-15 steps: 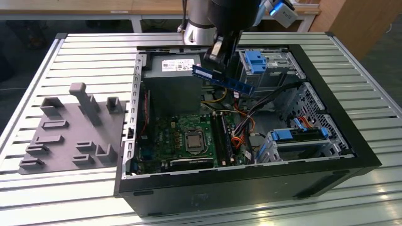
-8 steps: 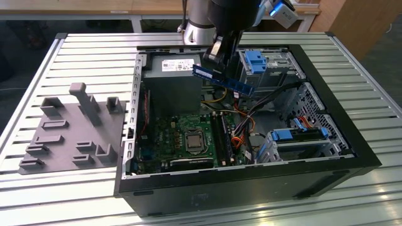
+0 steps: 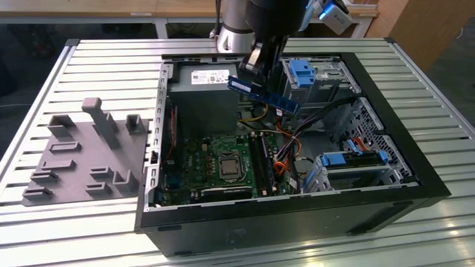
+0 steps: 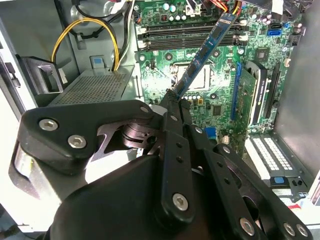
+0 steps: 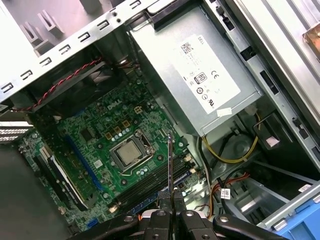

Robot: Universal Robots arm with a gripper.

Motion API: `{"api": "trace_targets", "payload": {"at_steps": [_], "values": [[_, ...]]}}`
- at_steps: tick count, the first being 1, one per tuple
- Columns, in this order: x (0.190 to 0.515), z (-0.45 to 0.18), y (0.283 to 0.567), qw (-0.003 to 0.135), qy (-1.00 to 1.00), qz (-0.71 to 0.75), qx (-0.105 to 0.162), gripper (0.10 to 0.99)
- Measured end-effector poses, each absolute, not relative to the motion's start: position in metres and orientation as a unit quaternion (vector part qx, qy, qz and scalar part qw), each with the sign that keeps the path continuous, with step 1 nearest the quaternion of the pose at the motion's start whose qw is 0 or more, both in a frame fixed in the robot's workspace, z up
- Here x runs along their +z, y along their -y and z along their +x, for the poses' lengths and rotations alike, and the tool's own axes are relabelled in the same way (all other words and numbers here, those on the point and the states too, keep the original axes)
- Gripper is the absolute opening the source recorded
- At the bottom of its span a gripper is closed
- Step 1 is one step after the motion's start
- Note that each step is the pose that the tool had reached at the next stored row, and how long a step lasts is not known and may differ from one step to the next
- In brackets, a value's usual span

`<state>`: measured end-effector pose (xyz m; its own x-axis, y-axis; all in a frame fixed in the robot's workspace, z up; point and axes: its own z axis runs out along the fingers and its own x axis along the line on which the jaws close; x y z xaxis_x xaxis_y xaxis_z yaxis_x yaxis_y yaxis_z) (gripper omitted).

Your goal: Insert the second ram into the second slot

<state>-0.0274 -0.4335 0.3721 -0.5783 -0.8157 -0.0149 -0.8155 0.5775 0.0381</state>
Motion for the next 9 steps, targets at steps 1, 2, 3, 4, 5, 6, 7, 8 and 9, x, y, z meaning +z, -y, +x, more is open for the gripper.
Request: {"api": "trace_targets", "payload": {"at_steps": [1, 2, 3, 4, 5, 6, 7, 8, 9], "values": [[0.3721, -0.0274, 0.4335, 0.002, 0.889, 0.458, -0.020, 0.133], [0.3721, -0.0274, 0.4335, 0.002, 0.890, 0.456, -0.020, 0.133], [0.3721, -0.0274, 0.4335, 0.002, 0.890, 0.455, -0.020, 0.133], [0.3721, -0.0274, 0.4335, 0.002, 0.891, 0.453, -0.020, 0.133], [0.3721, -0.0274, 0.4335, 0.002, 0.892, 0.451, -0.020, 0.133], [0.3721, -0.0274, 0.4335, 0.002, 0.893, 0.449, -0.020, 0.133], [0.3721, -0.0274, 0.4335, 0.002, 0.894, 0.447, -0.020, 0.133], [0.3721, -0.0274, 0.4335, 0.002, 0.896, 0.444, -0.020, 0.133], [0.3721, -0.0274, 0.4335, 0.002, 0.897, 0.442, -0.020, 0.133]]}}
